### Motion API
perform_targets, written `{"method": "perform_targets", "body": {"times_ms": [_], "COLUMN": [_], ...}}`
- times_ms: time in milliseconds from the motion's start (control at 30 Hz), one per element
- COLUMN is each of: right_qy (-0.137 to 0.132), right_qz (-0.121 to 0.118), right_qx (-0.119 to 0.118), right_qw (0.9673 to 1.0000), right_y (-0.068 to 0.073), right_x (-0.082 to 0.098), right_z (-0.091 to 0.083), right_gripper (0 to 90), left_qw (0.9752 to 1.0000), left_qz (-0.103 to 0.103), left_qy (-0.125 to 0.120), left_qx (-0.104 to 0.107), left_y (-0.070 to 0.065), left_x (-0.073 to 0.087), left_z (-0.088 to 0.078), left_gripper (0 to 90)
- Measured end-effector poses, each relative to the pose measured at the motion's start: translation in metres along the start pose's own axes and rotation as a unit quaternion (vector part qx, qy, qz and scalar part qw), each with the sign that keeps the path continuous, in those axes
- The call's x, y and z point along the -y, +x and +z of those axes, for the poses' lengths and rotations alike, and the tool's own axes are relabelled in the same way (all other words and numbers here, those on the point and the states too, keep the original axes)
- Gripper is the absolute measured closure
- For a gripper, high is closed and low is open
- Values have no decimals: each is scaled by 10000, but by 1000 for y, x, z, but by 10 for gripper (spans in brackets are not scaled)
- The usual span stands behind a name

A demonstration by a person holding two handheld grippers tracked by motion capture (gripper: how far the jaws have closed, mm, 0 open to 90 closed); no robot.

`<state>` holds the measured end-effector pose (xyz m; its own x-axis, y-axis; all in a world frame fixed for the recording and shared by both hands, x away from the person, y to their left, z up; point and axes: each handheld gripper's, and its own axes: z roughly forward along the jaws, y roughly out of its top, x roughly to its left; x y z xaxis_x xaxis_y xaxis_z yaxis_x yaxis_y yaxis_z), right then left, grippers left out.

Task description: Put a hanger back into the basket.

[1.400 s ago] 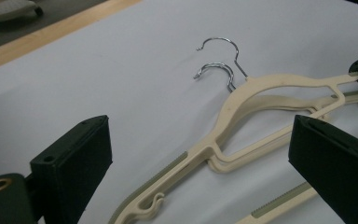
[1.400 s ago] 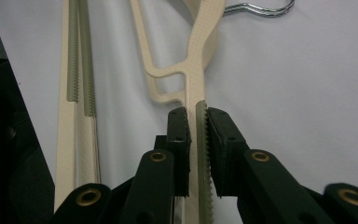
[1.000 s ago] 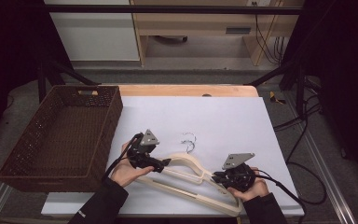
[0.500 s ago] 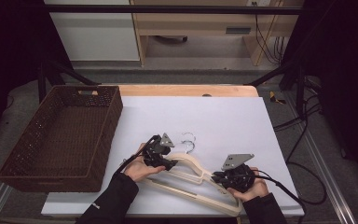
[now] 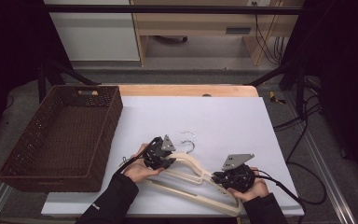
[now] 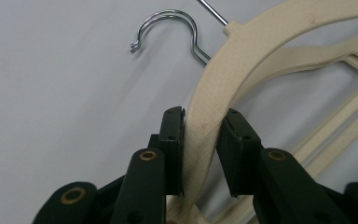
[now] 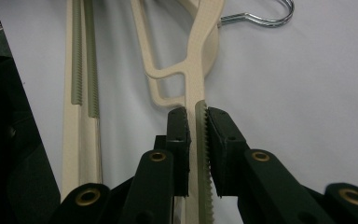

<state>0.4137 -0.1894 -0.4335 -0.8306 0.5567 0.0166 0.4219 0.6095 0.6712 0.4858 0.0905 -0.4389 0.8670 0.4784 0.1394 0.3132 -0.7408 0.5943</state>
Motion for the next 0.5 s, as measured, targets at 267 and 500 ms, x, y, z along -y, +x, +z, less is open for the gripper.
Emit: {"method": "perform_targets", "body": {"times_ms": [267, 500], "right_qy": [38, -288], "right_qz": [104, 208], "right_qx": [-105, -155], "right_qw": [9999, 9992], "right_y": [-2, -3], "right_x": [1, -5], "right_z": [4, 2], "right_gripper": [732, 572], "left_qw": [9987, 9968], "left_qz": [428, 684], "left_qy": [-223, -297], "left_qx": [-166, -289], "left_y": [-13, -23], "left_x": [3, 3], "left_z": [-20, -31], "left_gripper": [737, 745]}}
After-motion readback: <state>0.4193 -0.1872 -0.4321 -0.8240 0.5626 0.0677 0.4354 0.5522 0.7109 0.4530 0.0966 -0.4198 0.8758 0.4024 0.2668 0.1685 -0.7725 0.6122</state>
